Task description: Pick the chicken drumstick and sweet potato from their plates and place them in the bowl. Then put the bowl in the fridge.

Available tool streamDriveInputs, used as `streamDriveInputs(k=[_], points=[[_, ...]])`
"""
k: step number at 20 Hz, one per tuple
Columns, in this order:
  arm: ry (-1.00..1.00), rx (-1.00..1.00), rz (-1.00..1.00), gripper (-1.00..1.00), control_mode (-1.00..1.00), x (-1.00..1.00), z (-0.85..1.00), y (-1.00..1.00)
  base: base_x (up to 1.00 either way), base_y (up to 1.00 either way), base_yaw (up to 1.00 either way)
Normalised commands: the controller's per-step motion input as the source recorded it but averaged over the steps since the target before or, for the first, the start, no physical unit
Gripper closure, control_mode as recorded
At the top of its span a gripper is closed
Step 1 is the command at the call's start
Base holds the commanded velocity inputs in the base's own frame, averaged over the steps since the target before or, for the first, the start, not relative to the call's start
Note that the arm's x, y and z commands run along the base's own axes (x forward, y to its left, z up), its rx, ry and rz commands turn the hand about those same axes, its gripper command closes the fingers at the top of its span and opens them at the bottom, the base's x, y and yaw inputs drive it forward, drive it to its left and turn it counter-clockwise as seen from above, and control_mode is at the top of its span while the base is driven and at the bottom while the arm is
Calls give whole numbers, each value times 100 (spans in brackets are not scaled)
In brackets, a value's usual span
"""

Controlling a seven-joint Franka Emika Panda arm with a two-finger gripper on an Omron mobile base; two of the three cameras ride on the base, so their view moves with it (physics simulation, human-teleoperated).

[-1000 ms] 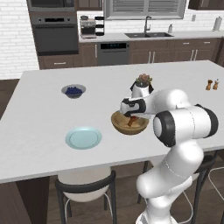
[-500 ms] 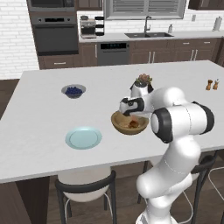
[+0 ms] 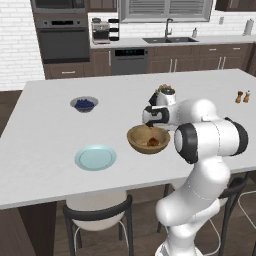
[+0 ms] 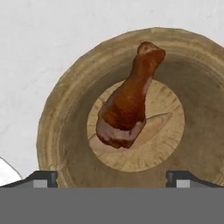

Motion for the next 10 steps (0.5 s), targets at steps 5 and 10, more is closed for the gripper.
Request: streamDriveInputs(k=[5,10], points=[[2,20,6,-100,-100,-34,11,-50,0,0,0],[-1,30,2,-100,-100,-19,12,-41,0,0,0]])
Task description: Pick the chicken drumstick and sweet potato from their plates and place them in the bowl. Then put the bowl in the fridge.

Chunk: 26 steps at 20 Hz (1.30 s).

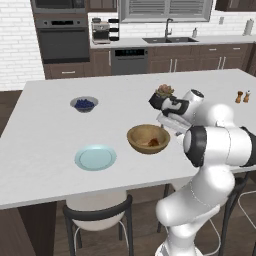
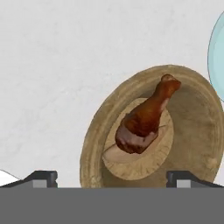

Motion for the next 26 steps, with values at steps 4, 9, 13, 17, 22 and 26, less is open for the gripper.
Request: streamDriveInputs(k=[4,9,13,17,22,26], points=[[1,13,10,-100,-100,-29,3,-2,0,0,0],[0,3,12,-100,-100,-19,-19,0,0,0,0],[0,0,5,-100,-100,0,-44,0,0,0,0],[0,0,4,-100,-100,9,-30,0,0,0,0],[0,0,1,-100,-100,11,-24,1,0,0,0],[-2,0,0,-100,-100,26,-3,0,0,0,0]])
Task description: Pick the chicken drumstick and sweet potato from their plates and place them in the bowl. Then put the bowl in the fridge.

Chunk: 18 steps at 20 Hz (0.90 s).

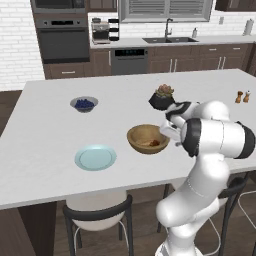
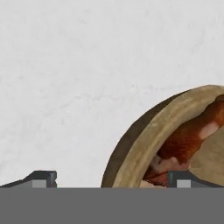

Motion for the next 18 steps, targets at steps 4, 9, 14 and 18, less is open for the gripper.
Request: streamDriveInputs(k=[4,9,14,18], points=[[0,0,0,-100,-100,38,0,0,0,0,0],[0,0,0,-100,-100,17,-14,0,0,0,0],[0,0,0,-100,-100,8,-23,0,0,0,0],[0,0,0,-100,-100,2,-15,4,0,0,0]])
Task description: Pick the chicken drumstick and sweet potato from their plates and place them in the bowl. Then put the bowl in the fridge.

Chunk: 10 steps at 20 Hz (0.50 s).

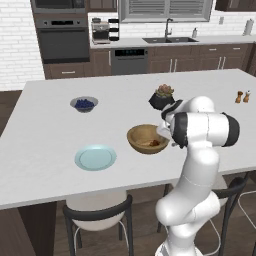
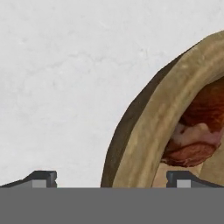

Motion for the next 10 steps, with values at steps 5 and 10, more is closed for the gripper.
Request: streamDriveInputs(k=[5,10], points=[[0,0,0,100,-100,0,-1,15,0,0,0],[0,0,0,100,-100,0,-1,5,0,0,0]])
